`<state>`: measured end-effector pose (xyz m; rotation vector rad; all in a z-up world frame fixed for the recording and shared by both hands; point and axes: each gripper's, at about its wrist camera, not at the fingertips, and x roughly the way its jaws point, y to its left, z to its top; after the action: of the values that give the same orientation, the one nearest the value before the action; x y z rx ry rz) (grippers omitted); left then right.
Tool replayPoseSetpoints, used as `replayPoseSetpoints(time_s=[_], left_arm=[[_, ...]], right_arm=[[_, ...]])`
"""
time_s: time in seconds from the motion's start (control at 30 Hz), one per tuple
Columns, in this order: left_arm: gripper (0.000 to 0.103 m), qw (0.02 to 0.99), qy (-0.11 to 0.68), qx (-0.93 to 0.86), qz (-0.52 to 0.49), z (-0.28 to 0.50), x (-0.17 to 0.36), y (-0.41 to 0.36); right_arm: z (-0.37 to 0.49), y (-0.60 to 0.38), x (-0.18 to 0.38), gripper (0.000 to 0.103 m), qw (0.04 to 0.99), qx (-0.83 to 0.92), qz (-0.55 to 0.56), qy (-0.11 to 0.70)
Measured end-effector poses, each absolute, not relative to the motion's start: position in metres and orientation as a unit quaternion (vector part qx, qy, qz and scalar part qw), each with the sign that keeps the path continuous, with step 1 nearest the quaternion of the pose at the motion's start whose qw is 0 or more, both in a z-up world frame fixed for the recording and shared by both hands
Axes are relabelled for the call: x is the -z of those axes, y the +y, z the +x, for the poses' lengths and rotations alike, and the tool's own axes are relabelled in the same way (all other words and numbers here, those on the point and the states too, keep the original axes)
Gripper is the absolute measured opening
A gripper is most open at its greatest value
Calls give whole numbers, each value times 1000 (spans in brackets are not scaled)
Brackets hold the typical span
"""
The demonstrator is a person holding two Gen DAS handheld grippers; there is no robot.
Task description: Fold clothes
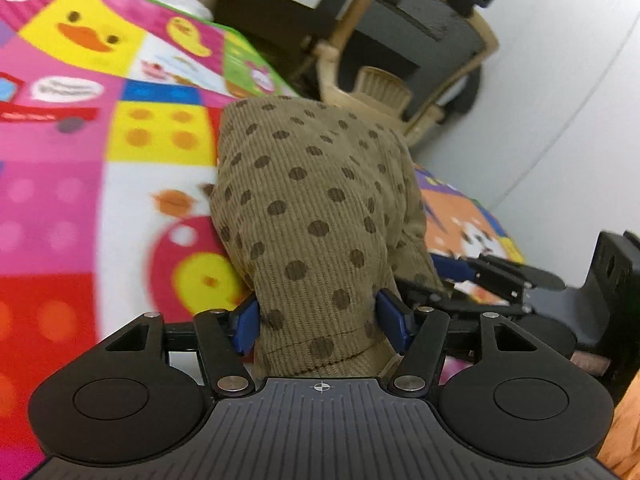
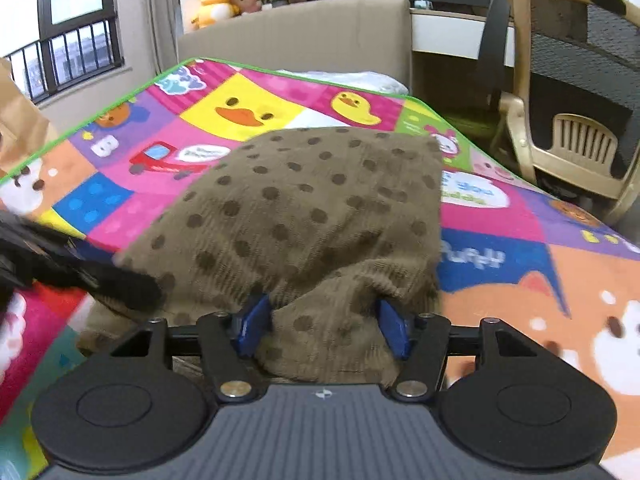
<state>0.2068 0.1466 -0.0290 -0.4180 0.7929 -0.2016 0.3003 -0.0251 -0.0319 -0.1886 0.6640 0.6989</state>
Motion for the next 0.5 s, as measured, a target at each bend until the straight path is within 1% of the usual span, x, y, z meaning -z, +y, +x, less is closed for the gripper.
replayPoseSetpoints(time_s=[0.07,0.13,0.17,0.2,0.3,0.37,0.43,0.5], left_arm=[[66,903,374,113,-178,202,16,150],[69,915,348,126,-159,198,-3,155],[73,921,332,131,-155,198,-13,159],[75,927,316,131,-157,202,-21,163],[73,941,271,111,-169,228,-35,173],[71,947,249,103,-175,257,-31,173],[69,943,256,116,-179,289,-18,168],[67,927,300,127,-184,323,1,159]], right_arm=[[296,-41,33,62,885,-319,-107,321],[297,-56,29,63,883,-314,-103,332],[296,-59,27,63,883,-312,-106,335],[295,-59,25,63,882,-312,-114,334],[289,-57,22,63,877,-318,-138,333],[286,-55,21,63,874,-321,-153,331],[290,-55,16,63,873,-323,-153,331],[294,-57,7,63,879,-320,-140,326]])
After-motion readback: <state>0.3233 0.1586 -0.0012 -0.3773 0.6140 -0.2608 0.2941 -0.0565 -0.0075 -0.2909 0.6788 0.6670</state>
